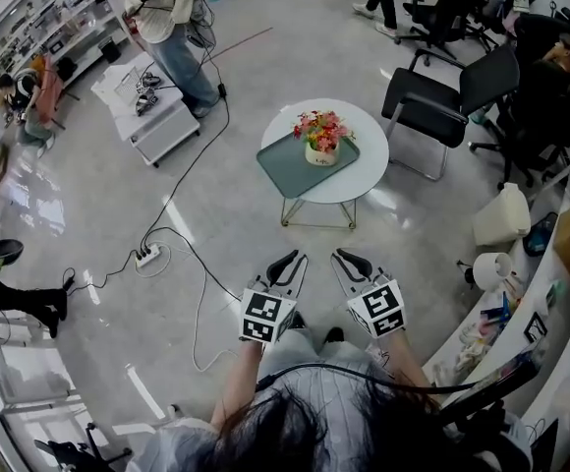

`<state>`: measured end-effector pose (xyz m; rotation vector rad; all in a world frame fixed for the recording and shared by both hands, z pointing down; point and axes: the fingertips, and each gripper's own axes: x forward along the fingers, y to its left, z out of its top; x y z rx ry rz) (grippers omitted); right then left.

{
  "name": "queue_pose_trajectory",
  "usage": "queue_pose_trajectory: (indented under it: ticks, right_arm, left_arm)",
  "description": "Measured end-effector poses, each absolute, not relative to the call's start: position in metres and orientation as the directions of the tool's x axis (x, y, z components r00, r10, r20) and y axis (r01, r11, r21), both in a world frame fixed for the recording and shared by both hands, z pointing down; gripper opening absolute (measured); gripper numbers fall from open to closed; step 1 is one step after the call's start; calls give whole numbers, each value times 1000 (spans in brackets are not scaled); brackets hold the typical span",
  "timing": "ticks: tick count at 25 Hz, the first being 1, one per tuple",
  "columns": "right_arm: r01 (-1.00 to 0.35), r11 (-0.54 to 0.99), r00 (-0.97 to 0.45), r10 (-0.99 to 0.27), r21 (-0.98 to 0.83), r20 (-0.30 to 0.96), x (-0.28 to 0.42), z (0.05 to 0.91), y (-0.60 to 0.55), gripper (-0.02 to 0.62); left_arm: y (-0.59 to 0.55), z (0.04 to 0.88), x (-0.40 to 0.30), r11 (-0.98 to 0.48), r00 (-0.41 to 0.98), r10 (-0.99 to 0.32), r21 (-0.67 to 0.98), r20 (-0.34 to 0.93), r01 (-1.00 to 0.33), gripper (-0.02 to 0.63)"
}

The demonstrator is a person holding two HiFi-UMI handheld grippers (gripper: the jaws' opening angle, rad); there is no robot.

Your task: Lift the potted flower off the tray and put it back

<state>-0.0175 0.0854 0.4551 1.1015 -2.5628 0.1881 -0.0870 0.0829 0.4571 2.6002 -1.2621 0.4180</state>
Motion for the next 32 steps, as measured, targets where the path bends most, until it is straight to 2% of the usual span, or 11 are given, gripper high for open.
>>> queue_pose_trajectory:
  ticks: [32]
  right_arm:
    - [-688, 726, -676, -647, 11, 352, -9, 456, 107, 58]
  left_arm:
    - [105, 468, -76, -577, 546, -746, 38, 382, -816, 75]
